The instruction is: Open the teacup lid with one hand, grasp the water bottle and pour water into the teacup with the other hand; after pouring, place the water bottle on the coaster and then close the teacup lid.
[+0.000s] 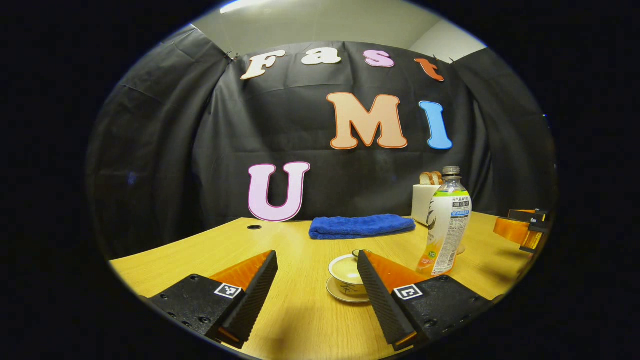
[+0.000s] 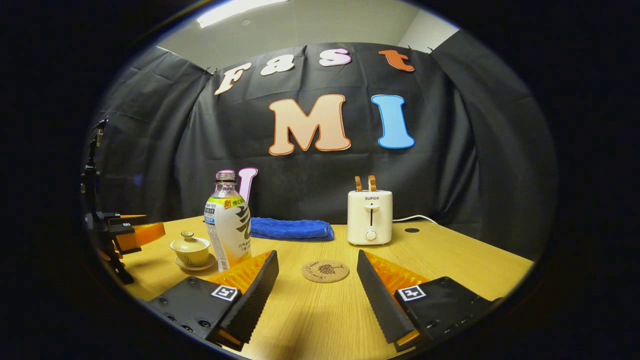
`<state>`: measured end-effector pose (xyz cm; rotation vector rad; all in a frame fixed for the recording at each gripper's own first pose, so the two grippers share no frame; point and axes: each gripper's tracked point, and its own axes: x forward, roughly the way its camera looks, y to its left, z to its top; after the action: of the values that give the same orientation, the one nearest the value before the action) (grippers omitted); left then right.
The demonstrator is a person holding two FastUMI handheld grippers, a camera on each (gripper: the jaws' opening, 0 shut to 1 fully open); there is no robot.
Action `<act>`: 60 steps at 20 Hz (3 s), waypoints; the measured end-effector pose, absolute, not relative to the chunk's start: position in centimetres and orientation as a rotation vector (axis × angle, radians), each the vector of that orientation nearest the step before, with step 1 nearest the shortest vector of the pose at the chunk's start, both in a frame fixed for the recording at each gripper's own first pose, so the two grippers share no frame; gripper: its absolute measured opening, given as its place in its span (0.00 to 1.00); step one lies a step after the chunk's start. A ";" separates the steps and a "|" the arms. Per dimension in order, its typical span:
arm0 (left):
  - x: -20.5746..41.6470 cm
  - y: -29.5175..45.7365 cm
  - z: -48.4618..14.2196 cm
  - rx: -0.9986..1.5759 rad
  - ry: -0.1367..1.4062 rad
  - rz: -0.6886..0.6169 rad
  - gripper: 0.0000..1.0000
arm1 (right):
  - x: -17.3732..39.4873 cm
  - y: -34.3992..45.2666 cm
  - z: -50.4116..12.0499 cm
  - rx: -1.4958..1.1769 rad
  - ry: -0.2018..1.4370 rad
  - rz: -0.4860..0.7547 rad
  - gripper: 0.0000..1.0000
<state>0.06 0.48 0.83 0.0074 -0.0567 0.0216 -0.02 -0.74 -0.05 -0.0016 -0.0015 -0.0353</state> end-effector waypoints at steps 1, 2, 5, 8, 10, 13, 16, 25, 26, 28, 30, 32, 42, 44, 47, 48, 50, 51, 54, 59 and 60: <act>0.0 0.3 0.9 0.007 -0.057 0.020 0.94 | -0.1 -0.7 0.0 -0.002 -0.002 -0.035 0.96; 0.0 0.3 0.9 0.007 -0.056 0.019 0.94 | -0.1 -0.7 0.0 -0.002 -0.002 -0.035 0.96; 0.2 -0.4 0.8 0.008 -0.057 -0.015 0.94 | 0.0 -0.7 -0.1 -0.002 -0.002 -0.035 0.96; 0.9 -2.0 0.9 0.011 -0.055 -0.091 0.94 | -0.1 -0.6 0.0 -0.001 -0.001 -0.035 0.96; 1.4 -3.3 0.8 0.015 -0.052 -0.159 0.92 | -0.1 -0.7 0.0 -0.001 -0.001 -0.035 0.96; 2.6 -4.8 0.4 0.026 -0.021 -0.237 0.89 | -0.1 -0.7 -0.1 -0.001 -0.001 -0.034 0.96; 3.0 -5.5 -0.2 0.041 0.009 -0.271 0.89 | -0.1 -0.6 0.0 -0.001 -0.001 -0.031 0.96; 5.3 -7.0 -1.4 0.069 0.090 -0.320 0.78 | -0.2 -0.6 0.0 -0.001 0.000 -0.027 0.96; 5.5 -6.9 -1.4 0.074 0.090 -0.316 0.73 | -0.1 -0.6 0.0 -0.001 0.000 -0.027 0.96; 5.9 -6.6 -1.2 0.074 0.087 -0.301 0.61 | -0.2 -0.6 0.0 -0.001 0.000 -0.026 0.96; 6.3 -6.1 -1.0 0.067 0.077 -0.283 0.49 | -0.2 -0.6 0.0 -0.001 0.000 -0.026 0.96; 6.5 -5.9 -1.1 0.049 0.081 -0.276 0.29 | -0.2 -0.6 0.1 -0.001 0.000 -0.024 0.96; 5.2 -3.5 -0.1 -0.002 0.011 -0.190 0.26 | -0.1 2.5 -0.2 0.007 0.009 0.133 0.99; 4.0 -1.9 0.3 0.001 -0.011 -0.132 0.26 | -0.3 4.4 -0.2 0.011 0.014 0.231 0.96; 2.5 0.1 0.7 0.007 -0.046 -0.064 0.26 | -0.1 6.3 -0.4 0.014 0.020 0.305 0.96; 2.2 0.8 0.7 0.009 -0.050 -0.043 0.25 | -0.1 6.9 -0.4 0.015 0.020 0.326 0.96; 1.6 2.4 0.7 0.010 -0.053 0.003 0.25 | 0.2 8.2 -0.5 0.017 0.023 0.362 0.96; 1.4 2.8 0.7 0.011 -0.050 0.012 0.26 | 0.3 8.8 -0.5 0.018 0.024 0.378 0.96; 1.1 4.1 0.6 0.011 -0.051 0.044 0.25 | 1.1 10.4 -1.0 0.016 0.047 0.406 0.98; 0.4 5.5 0.6 0.010 -0.052 0.061 0.25 | 3.3 11.4 -2.4 0.000 0.132 0.371 0.99; 0.4 5.6 0.6 0.011 -0.052 0.059 0.25 | 3.6 11.7 -2.6 -0.006 0.144 0.373 0.96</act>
<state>0.43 5.59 0.56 0.0106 -0.0517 0.0591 3.59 11.75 -2.58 -0.0062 0.1439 0.3727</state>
